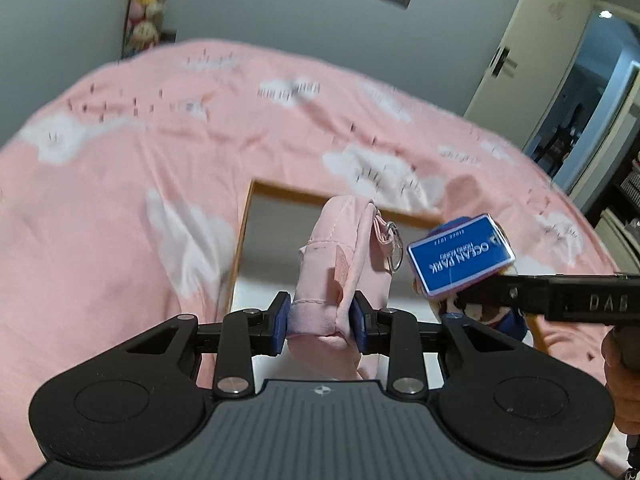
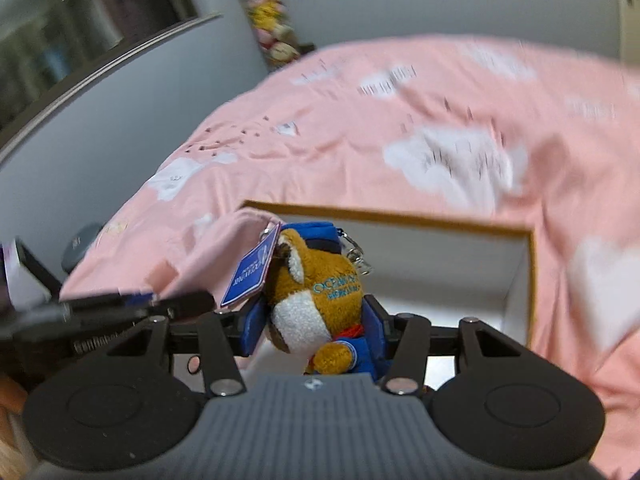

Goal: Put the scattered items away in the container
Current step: 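Carry both over the box and open the left tool to drop the pouch inside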

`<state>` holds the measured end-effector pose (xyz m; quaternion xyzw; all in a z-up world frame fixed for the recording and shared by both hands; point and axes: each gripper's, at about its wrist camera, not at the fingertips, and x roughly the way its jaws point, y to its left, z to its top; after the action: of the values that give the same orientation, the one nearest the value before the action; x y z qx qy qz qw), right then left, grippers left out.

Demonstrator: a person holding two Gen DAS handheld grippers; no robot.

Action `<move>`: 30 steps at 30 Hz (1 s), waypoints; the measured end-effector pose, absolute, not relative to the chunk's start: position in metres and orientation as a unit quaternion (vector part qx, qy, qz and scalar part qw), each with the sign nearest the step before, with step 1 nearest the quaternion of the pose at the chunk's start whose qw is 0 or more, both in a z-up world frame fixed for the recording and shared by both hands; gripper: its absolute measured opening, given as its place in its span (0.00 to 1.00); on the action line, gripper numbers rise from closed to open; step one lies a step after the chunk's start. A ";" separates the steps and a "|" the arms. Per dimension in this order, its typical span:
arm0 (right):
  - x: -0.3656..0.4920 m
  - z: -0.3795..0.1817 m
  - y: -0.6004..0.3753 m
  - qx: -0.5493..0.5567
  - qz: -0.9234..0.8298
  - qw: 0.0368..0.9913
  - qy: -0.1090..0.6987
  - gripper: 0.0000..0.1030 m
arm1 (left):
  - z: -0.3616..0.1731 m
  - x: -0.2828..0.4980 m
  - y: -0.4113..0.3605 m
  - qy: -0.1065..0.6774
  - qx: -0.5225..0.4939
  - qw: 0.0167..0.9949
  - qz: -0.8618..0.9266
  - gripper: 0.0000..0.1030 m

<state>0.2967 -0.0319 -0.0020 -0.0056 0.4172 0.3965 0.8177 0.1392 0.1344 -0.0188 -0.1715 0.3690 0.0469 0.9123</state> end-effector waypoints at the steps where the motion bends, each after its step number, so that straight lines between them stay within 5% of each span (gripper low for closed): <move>1: 0.299 -0.008 -0.031 0.001 0.394 0.814 0.427 0.52 | -0.023 0.141 0.134 0.379 -0.171 0.908 0.049 0.36; 19: 0.311 -0.073 -0.012 0.064 0.354 0.757 0.545 0.53 | -0.036 0.156 0.124 0.481 -0.105 0.870 0.034 0.46; 30: 0.313 -0.079 0.006 0.081 0.328 0.750 0.569 0.53 | -0.016 0.137 0.141 0.458 -0.113 0.881 0.033 0.40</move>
<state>0.3134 0.0061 -0.0793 0.0810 0.5689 0.3277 0.7499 0.1373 0.1405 -0.0162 -0.1132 0.4579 0.0325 0.8812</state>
